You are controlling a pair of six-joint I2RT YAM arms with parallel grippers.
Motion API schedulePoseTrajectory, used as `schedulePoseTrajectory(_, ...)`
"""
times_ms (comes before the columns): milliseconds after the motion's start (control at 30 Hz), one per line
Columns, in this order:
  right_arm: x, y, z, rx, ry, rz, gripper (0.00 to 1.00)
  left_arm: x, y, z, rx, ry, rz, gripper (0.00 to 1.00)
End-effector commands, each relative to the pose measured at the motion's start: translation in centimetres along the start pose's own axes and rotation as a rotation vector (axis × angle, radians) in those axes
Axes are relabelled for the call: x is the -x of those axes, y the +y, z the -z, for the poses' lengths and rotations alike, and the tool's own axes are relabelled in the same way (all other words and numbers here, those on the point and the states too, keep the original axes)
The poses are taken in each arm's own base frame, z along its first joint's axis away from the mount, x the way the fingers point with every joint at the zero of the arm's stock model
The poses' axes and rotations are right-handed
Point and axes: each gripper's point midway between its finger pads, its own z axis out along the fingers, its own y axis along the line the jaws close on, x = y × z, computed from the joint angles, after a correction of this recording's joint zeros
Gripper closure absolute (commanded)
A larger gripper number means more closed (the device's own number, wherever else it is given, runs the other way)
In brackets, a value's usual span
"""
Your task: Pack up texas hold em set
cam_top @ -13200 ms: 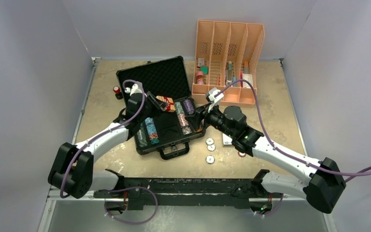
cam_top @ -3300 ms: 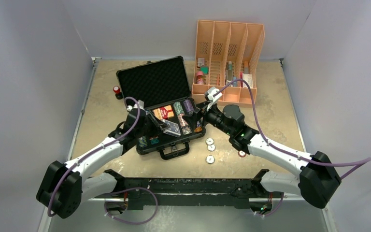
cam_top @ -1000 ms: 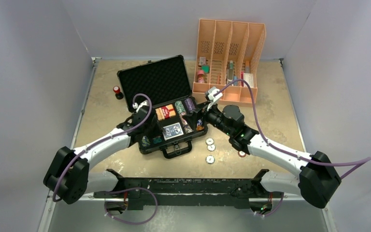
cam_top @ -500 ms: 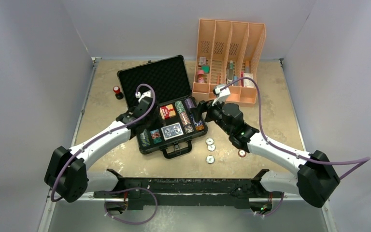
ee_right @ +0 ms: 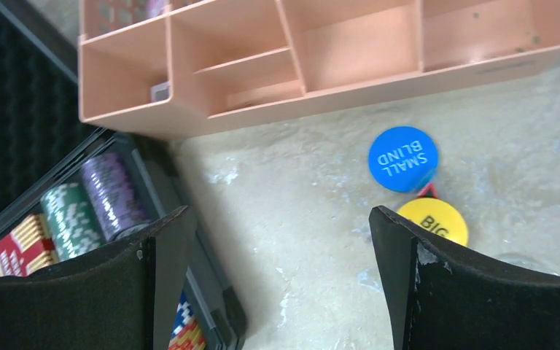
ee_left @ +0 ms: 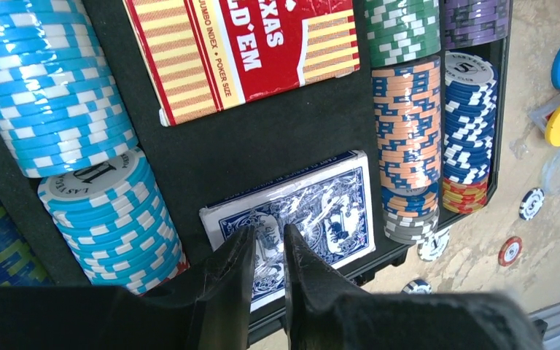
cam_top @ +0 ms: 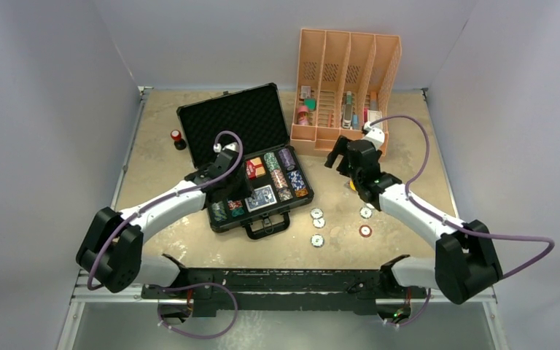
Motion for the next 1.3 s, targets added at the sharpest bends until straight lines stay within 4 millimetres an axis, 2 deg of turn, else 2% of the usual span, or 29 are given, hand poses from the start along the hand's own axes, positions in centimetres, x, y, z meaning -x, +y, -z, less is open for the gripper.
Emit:
schedulePoseTrajectory(0, 2.0, -3.1, -0.3, -0.176, -0.029, -0.057, 0.08, -0.9, 3.3, -0.7, 0.143, 0.027, -0.068, 0.79)
schedulePoseTrajectory(133, 1.5, -5.8, -0.9, -0.272, 0.009, -0.044, 0.06, 1.1, -0.7, 0.5, -0.016, -0.016, -0.078, 0.74)
schedulePoseTrajectory(300, 0.1, -8.6, -1.5, -0.346, 0.068, -0.014, 0.03, 5.9, -4.5, 5.1, -0.146, -0.196, -0.113, 0.64)
schedulePoseTrajectory(367, -0.2, -9.5, -1.9, -0.360, 0.086, 0.025, 0.01, 7.5, -5.5, 7.3, -0.174, -0.262, -0.128, 0.62)
schedulePoseTrajectory(467, -0.6, -9.3, -2.9, -0.307, 0.132, 0.050, 0.01, 9.4, -6.2, 10.2, -0.200, -0.349, -0.147, 0.58)
schedulePoseTrajectory(600, -1.5, -10.0, -4.0, -0.337, 0.193, 0.050, 0.01, 10.8, -6.1, 12.6, -0.193, -0.423, -0.168, 0.56)
schedulePoseTrajectory(667, -2.0, -10.5, -4.4, -0.357, 0.224, 0.034, 0.02, 11.1, -5.8, 13.0, -0.178, -0.441, -0.177, 0.56)
schedulePoseTrajectory(733, -2.3, -11.8, -4.0, -0.430, 0.232, -0.007, 0.03, 11.2, -5.4, 12.9, -0.158, -0.448, -0.187, 0.56)
schedulePoseTrajectory(900, -1.6, -16.4, -1.4, -0.653, 0.181, -0.187, 0.02, 10.9, -4.7, 12.2, -0.123, -0.434, -0.206, 0.55)
schedulePoseTrajectory(933, -2.0, -17.1, -0.7, -0.678, 0.182, -0.218, 0.02, 10.9, -4.6, 12.1, -0.120, -0.433, -0.210, 0.55)
schedulePoseTrajectory(1067, -2.9, -18.3, 0.8, -0.711, 0.173, -0.330, 0.03, 10.7, -4.5, 11.9, -0.115, -0.425, -0.220, 0.55)
schedulePoseTrajectory(1267, -6.4, -19.2, 2.4, -0.809, 0.292, -0.411, 0.09, 10.5, -4.2, 12.0, -0.112, -0.426, -0.226, 0.56)
